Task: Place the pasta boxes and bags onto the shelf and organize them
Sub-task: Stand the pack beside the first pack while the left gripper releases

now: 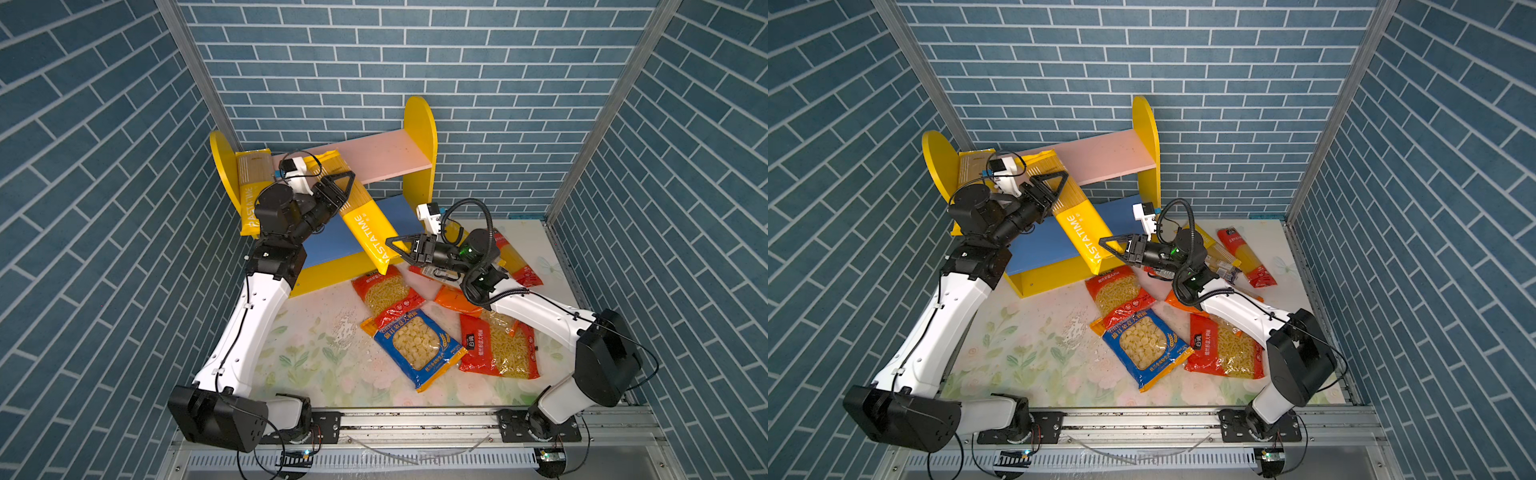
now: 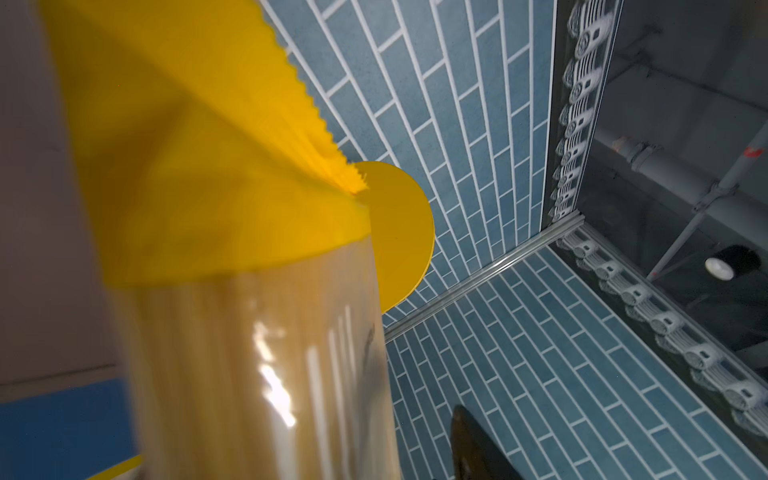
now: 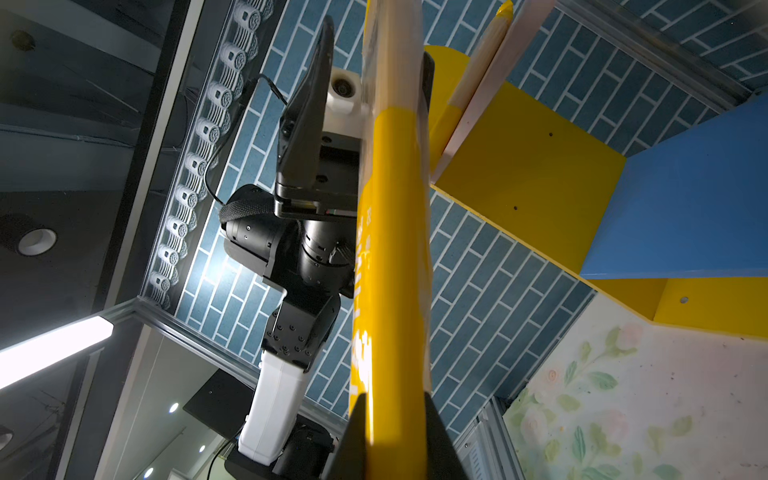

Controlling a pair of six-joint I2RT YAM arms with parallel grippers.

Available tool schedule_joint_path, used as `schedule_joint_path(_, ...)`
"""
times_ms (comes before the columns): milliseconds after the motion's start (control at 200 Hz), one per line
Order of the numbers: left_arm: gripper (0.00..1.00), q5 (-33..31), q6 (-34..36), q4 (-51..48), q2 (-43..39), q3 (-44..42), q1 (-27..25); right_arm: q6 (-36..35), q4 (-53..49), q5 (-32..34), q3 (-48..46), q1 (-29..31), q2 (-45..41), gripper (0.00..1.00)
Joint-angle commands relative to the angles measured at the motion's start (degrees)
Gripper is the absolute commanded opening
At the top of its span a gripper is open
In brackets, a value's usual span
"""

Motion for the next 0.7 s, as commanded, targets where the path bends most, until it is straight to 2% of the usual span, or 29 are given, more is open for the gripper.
schedule_joint_path(0,0.69,0.5,1.1,1.6,-3.2,-1.0,-0.2,0.7,2.2,4.7,9.7,-0.3,0.6,0.05)
schedule_joint_path(110,0.76,-0.1,1.1,1.8,-6.1,-4.8,-0.4,0.3,-4.2,6.5,16.5,-0.5,2.6,0.02)
schedule_joint_path(200,0.79,-1.1,1.9,2.1,-9.4,-8.7,-1.4,0.1,-10.6,8.3,22.3,-0.6,4.8,0.00)
schedule_joint_path(330,0.79,-5.1,8.5,-3.2,-14.5,-12.5,-6.2,0.9,-18.0,11.1,30.3,-0.6,9.3,0.00)
schedule_joint_path(555,0.78,-19.0,20.8,-14.5,-24.2,-21.5,-15.5,2.8,-23.9,14.2,42.0,0.4,16.5,0.00)
schedule_joint_path(695,0.76,-29.3,24.1,-19.0,-29.1,-29.0,-22.0,3.0,-27.6,14.4,50.4,2.9,21.5,0.00)
